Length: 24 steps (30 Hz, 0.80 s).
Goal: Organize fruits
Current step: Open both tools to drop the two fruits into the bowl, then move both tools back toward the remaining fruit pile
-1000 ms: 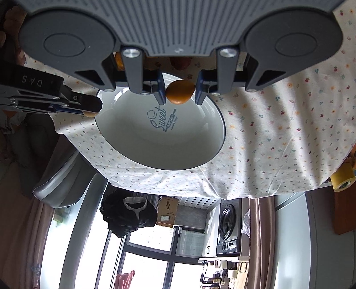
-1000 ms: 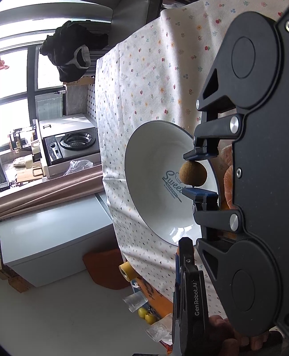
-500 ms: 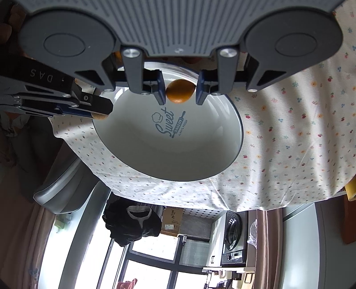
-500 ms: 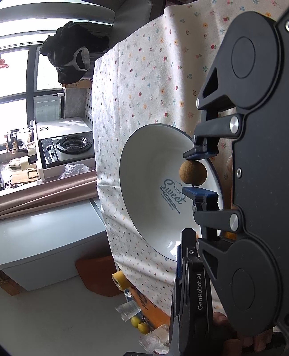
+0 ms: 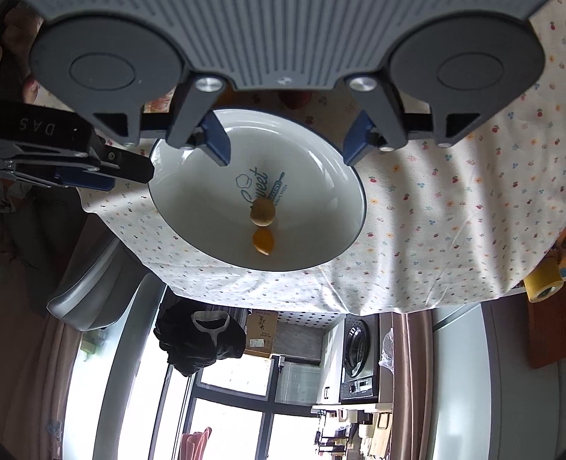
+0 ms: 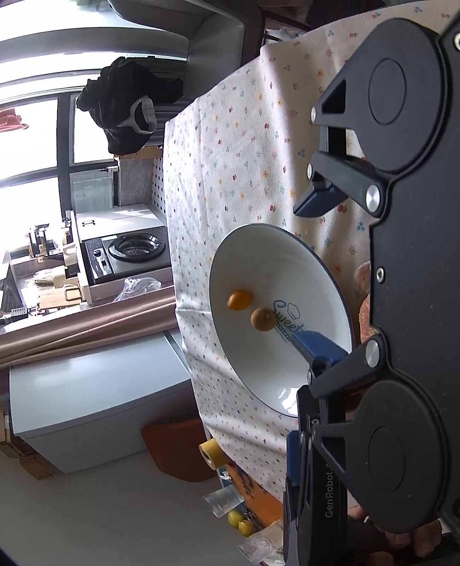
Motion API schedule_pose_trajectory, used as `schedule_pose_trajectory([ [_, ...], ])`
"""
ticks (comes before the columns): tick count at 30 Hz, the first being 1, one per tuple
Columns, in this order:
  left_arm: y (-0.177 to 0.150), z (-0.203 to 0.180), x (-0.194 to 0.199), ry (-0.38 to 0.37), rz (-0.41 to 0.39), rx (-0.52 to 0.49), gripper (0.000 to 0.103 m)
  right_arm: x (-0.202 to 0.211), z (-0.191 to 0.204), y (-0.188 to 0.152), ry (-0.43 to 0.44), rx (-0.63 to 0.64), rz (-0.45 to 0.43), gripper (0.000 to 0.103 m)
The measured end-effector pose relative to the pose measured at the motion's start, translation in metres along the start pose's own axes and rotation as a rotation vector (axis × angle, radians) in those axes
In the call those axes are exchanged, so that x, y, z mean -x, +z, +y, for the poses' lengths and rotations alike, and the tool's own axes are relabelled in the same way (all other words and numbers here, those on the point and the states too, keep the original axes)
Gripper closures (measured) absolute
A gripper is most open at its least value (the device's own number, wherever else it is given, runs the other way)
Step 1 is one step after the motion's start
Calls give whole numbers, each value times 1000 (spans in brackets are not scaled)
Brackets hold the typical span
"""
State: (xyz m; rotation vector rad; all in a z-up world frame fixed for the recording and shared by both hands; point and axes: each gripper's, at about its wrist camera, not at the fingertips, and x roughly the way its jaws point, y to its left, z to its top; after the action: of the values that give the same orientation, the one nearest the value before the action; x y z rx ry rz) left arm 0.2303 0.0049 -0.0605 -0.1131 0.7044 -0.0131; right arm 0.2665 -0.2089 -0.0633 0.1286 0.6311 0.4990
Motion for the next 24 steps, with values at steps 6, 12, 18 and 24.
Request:
schedule_pose_trajectory([
  [6,-6,2,15,12,-22,25,24,18,-7,-2,-13,-23,-33,0],
  [12,-14,2,29,29,-46,60,21,29,-11,-6,-29,-49,-49,0],
  [18,-20,-2,42,20,-76,49,19,39,-18,-14,-42,-110,-54,0],
  [24,-24,-6,51,-28,-66,59,18,50,-21,-21,-58,-102,-66,0],
])
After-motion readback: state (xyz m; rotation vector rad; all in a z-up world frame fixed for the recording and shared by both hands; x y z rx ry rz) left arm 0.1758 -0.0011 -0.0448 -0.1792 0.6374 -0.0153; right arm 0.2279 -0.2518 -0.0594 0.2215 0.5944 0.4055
